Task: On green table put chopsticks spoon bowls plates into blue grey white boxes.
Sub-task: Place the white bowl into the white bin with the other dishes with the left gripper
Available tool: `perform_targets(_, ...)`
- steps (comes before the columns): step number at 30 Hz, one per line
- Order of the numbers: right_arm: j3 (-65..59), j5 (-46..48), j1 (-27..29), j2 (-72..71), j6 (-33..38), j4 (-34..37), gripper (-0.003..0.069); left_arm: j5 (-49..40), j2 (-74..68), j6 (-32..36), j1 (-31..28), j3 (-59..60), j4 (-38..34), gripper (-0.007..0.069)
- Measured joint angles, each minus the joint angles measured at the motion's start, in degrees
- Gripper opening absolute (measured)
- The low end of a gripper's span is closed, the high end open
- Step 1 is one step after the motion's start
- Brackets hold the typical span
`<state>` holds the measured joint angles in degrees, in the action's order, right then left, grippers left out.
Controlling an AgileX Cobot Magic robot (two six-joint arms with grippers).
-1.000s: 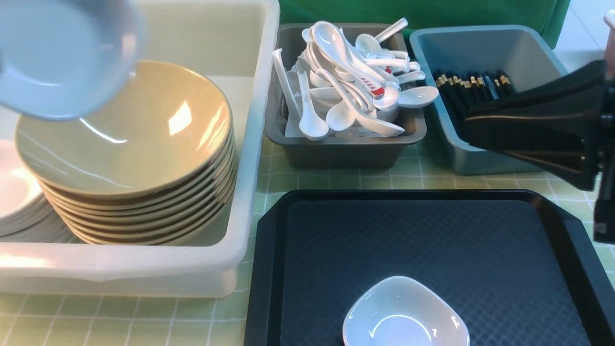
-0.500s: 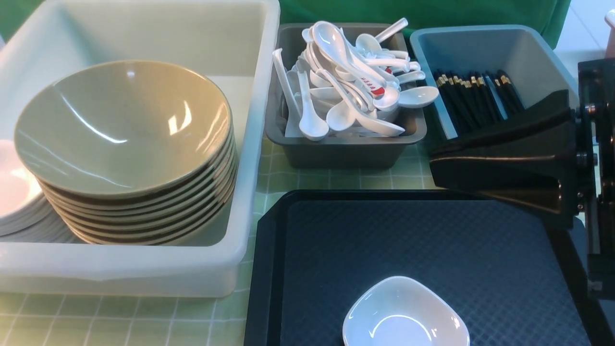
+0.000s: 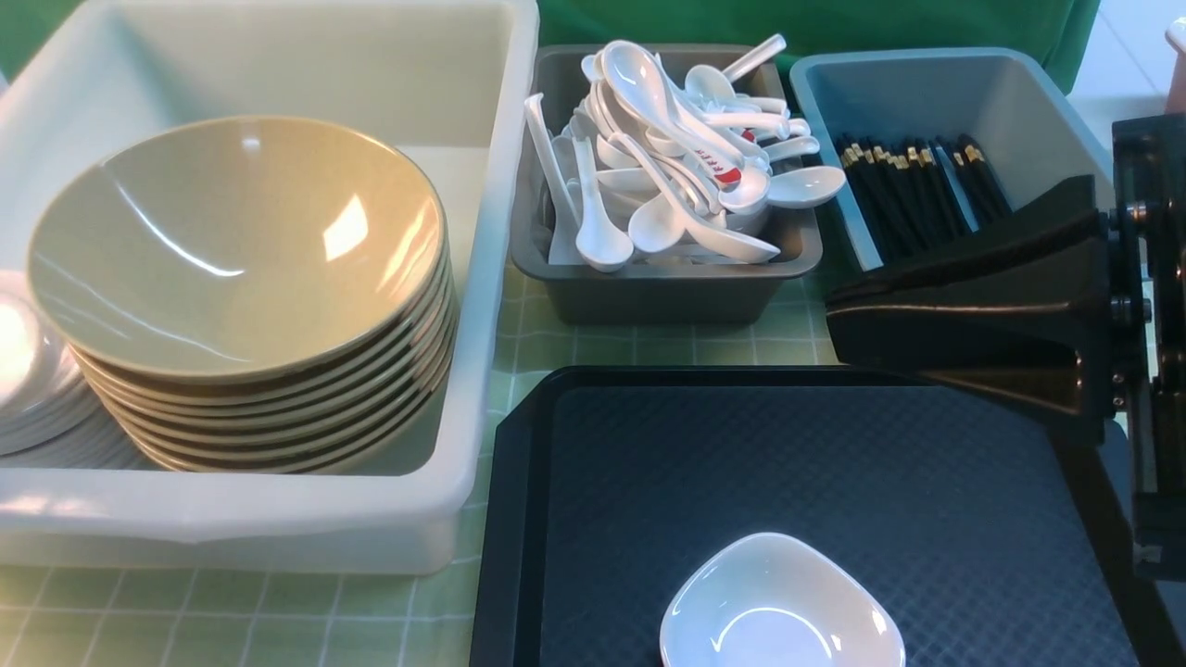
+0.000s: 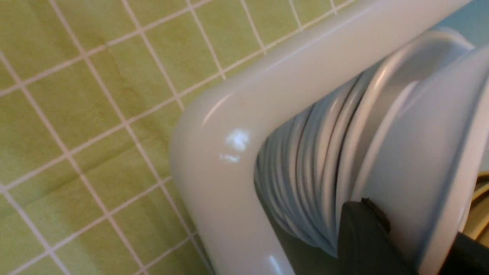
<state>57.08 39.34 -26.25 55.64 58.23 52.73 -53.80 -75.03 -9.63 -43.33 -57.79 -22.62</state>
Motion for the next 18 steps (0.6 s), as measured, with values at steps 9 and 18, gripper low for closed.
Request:
perform_targets(9,0.0,0.06,0.0,0.0,0.0,0.0,0.0044,1.18,-0.91,-2.36,1.1,0.0,0.08,0.0153)
perform_targets(18,0.0,0.25,0.0,0.0,0.0,-0.69,0.0053,-0.69,-1.26,-2.56,2.09,-3.97,6.52,0.0511)
